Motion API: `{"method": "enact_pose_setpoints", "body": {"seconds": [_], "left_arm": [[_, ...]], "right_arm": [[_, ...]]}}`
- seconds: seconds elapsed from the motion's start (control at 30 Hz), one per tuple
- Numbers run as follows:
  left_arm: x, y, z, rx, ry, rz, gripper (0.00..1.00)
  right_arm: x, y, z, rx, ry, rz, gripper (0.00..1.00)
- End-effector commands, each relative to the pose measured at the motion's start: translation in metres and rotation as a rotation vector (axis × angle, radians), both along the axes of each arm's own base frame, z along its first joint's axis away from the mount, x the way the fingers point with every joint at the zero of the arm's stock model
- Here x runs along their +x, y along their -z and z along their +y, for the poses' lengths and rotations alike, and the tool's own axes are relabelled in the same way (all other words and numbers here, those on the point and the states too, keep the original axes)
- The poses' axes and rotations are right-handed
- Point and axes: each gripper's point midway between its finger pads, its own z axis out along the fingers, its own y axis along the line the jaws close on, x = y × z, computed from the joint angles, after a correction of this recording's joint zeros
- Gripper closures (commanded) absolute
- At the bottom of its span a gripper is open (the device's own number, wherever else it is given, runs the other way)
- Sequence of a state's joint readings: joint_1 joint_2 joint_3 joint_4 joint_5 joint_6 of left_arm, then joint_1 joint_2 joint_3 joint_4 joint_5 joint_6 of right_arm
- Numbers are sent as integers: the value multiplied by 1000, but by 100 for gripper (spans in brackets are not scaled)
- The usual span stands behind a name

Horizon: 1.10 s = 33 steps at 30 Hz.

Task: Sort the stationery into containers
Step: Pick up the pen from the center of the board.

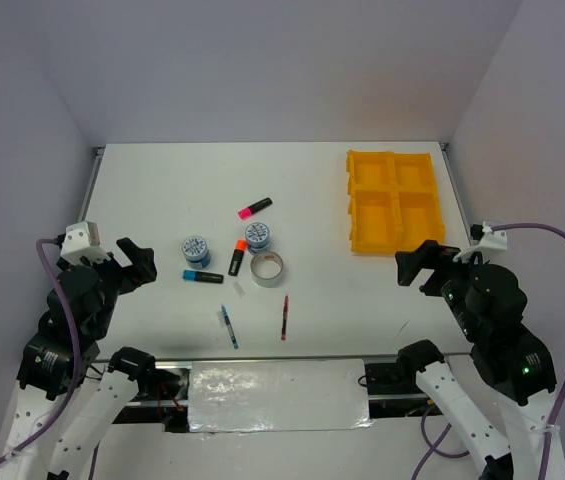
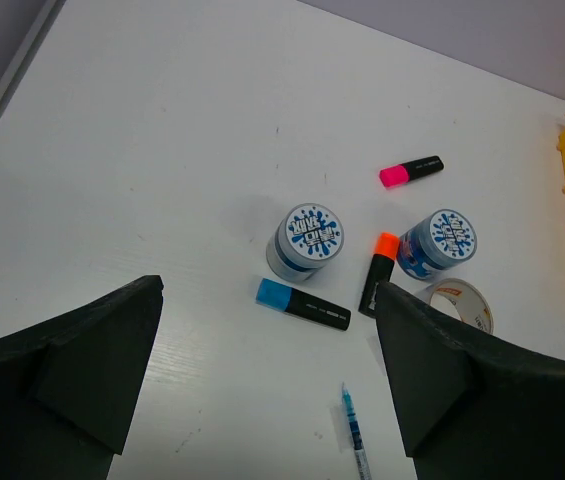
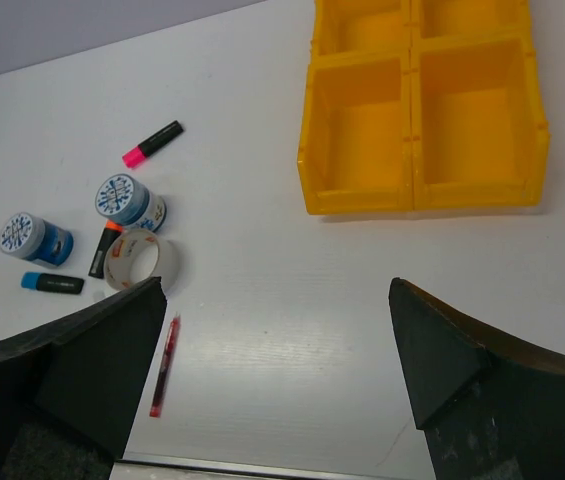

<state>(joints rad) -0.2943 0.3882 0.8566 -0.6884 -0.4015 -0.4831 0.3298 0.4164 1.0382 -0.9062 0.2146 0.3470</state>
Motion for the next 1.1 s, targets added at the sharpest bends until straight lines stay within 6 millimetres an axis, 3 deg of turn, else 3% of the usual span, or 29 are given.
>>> {"method": "enact_pose_setpoints", "body": {"seconds": [0.0,0.1,0.2,0.27,0.3,0.47,0.6,0.77,1.07], "left_arm": [[1,-16,-1,-28,-3,-57,1],[1,-15,-1,-27,-3,-52,1],[1,-15,-2,-27,0,-52,1],[1,-15,-2,-25,4,-52,1],[1,-15,-3,-27,9,-53,1],[4,-12,-5,-24,15,-39,1],[5,-10,-5,-20,10,-25,1],[6,-9,-5,-20,10,-25,1],[17,3,-12,4,30,42,1]], "right_arm": [[-4,-19,-4,12,11,-59,0],[-5,-22,-4,22,12,-79,0],[-7,-33,9,62,-57,-134,0],[-12,-36,33,106,-191,-166,0],[-13,-48,39,143,-221,-220,0],[0,-30,81,197,-399,-84,0],[34,18,99,169,-394,116,0],[46,76,127,70,-319,290,0],[15,154,212,-65,-320,434,0]]}}
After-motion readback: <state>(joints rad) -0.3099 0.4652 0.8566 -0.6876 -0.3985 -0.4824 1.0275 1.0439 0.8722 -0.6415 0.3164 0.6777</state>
